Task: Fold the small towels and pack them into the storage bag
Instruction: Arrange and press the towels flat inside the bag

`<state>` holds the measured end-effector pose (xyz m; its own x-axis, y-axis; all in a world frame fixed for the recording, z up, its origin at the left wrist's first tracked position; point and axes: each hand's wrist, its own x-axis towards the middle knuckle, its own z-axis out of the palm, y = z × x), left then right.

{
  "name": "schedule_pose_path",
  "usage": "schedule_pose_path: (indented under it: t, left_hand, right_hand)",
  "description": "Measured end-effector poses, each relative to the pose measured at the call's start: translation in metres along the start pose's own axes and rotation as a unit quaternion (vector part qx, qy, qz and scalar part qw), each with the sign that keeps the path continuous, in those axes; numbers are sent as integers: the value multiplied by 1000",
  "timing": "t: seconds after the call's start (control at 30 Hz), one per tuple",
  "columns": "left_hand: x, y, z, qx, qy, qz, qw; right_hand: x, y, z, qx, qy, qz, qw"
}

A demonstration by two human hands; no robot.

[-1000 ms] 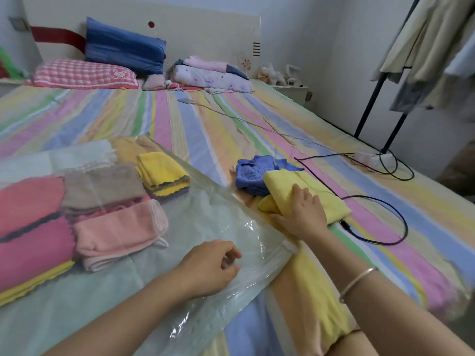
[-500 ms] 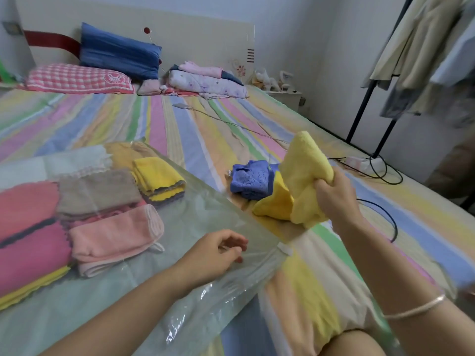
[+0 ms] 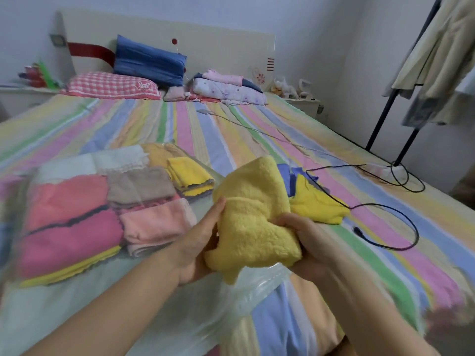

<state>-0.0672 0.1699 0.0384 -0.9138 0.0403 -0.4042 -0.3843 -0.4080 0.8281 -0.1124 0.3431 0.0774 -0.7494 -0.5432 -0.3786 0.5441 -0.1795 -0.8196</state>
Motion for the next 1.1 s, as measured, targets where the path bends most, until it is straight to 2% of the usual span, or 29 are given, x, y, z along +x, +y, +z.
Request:
schedule_pose_path:
  t: [0.1,0.17,0.23,0.27,0.33,0.4,0.47,0.6,0.67,0.73,0.8,0.83,0.87,0.9,0.97,1.03,1.1]
  left_hand:
    - [-20,-11,0,-57,-45,3,997]
    - [-28,-20,-2,-54,-13,13,998]
    - [-34,-26,-11,-42,21,28,999]
    - [-37,-27,-15,-39,29,32,998]
    - [-44,-27,-21,-43,19,28,999]
    - [-49,-28,-20,-50,-19,15,998]
    - [-51,-28,-15,-44,-43,-8,998]
    - [-52,-26,-3,-55,-69,-46,995]
    - [-50,-27,-1,-51,-100,-50,993]
    - [-46,-33,-1,50,-90,-60,993]
    - [-38,-39,-5,207,20,-39,977]
    - [-34,-43,-10,292,95,1,952]
    - [-30,-47,-16,389,159,56,906]
    - [-29,-50,-22,487,196,105,845]
    - [-34,-55,-24,632,180,157,737]
    - [-42,-60,-18,718,114,152,669]
    - [-44,-65,-14,792,81,145,587]
  right_hand:
    - [3,23,13,12,-9,18,1000]
    - [12,39,11,-115,26,-18,993]
    - [17,53,3,-279,59,-62,957]
    - [17,58,0,-307,54,-65,948]
    - [14,64,-6,-271,-22,-27,962]
    - [5,65,-7,-131,-105,38,985]
    - [-2,68,-9,-12,-143,85,986]
    - [-9,69,-4,42,-148,85,984]
    - [-8,66,-4,52,-115,72,989]
    - [-8,62,-7,56,-72,50,995]
    - [-9,59,-14,54,-24,14,998]
    - [-9,57,-19,57,-7,-4,998]
    - [-10,55,-23,65,4,-19,998]
    - [-11,53,-28,73,12,-30,997]
    - [-14,50,-36,80,26,-46,995]
    - [-17,48,-43,60,46,-52,996]
    - [-23,48,-49,39,52,-54,996]
